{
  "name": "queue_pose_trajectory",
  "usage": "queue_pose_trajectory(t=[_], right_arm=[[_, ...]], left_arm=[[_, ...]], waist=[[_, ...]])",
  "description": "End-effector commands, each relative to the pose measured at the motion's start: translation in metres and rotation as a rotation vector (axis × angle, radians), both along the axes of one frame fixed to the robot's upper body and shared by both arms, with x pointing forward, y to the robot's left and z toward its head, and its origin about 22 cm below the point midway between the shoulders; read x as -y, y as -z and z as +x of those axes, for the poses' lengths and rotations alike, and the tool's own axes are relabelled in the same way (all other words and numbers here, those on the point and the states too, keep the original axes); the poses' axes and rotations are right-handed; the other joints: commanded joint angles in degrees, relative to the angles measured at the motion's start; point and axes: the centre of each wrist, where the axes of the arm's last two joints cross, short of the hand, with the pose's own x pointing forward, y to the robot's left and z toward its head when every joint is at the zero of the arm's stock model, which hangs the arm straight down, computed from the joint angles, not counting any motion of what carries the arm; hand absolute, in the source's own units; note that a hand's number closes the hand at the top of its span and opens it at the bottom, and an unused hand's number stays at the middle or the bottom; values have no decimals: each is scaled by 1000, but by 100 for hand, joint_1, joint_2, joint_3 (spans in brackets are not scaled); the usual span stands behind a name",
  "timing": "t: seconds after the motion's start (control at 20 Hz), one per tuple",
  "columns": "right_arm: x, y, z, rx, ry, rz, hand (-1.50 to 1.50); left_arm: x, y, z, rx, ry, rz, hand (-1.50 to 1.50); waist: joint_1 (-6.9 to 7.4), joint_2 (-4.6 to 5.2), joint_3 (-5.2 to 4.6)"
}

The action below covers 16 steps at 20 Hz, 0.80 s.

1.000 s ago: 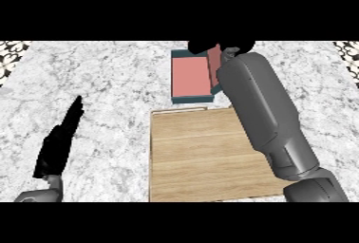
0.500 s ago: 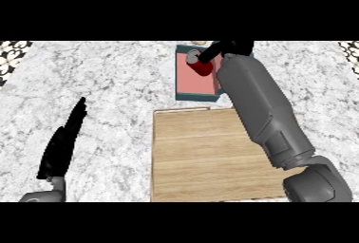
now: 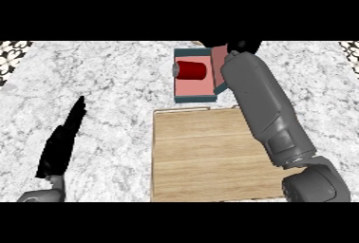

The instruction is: Pick the can from the tray and place it in the cardboard box

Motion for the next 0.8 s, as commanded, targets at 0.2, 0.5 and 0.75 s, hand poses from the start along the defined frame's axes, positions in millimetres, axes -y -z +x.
queue_pose_trajectory(t=[0.2,0.5,0.75], right_arm=[[45,-9,1,257,109,229,-150],[104,12,-21,311,217,260,-150],[169,15,-59,363,231,279,-150]], left_arm=[[-10,1,-7,-4,-19,18,0],[-21,9,-17,-36,-69,7,0],[-33,17,-27,-53,-89,3,0]], waist=[[-158,-69,3],[-462,-193,-5],[-573,-229,-6]])
